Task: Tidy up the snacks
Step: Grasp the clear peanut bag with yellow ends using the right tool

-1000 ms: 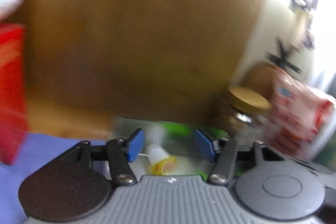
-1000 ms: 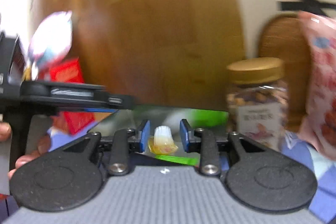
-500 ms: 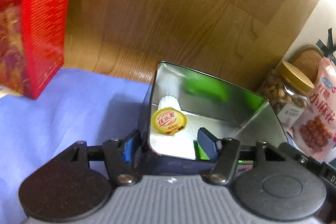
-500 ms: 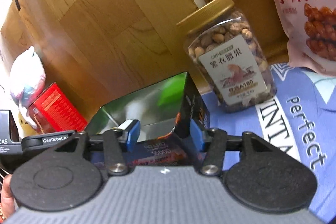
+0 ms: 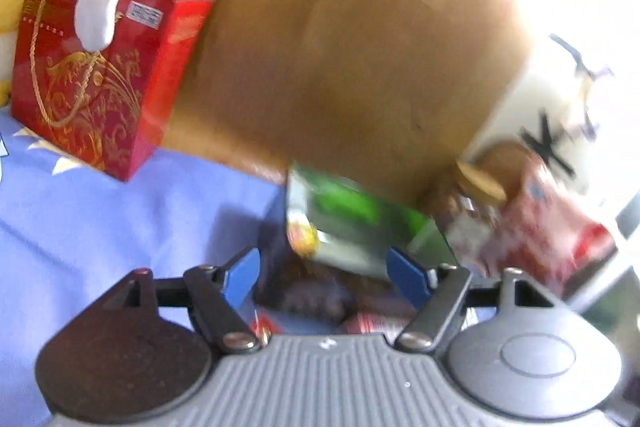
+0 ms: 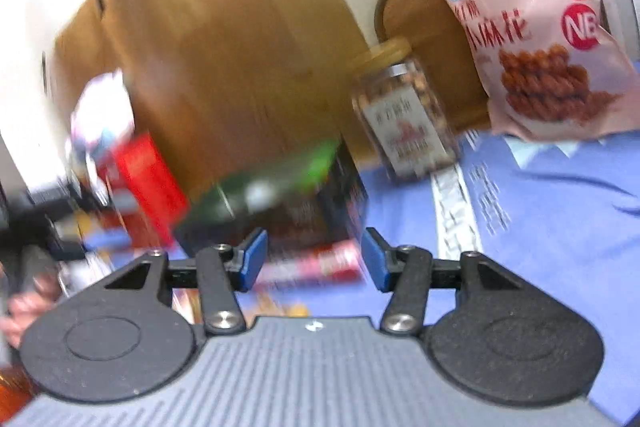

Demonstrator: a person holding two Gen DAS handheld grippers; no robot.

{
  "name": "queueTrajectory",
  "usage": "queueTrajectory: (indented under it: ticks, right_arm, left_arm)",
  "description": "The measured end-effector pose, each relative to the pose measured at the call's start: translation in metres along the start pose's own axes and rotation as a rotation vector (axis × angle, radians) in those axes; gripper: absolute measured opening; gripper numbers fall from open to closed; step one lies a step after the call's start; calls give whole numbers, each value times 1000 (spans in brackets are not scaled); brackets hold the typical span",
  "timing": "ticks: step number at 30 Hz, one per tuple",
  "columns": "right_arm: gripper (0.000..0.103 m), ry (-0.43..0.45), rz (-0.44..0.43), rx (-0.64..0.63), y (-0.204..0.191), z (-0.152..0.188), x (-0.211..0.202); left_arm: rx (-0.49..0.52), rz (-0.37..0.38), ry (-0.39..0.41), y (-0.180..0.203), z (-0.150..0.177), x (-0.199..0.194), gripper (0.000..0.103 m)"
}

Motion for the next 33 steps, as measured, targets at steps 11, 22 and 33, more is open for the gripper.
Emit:
queueTrajectory:
  ticks: [11,22,33]
  right_arm:
    - [56,-98,-35,-14,1,64,-24]
    - [56,-99,-118,141,-22,30,23]
    - [11,-94,-256,184,-33,35,1]
  left_arm:
    - [188,35,-65,-12,123,-54,72]
    - [18,67,-68,-60,133,-75,72]
    - [44,119,-87,-46,134,-70,72]
Point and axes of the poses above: each gripper's, at about its wrist camera, not at the fingertips, and x roughly the way its jaws point, y to its right, z to its underside, the point moved 3 cm from there along x, roughly the way its jaws point, and after that the axes turned 4 degrees about -y, right-handed, at the moved point
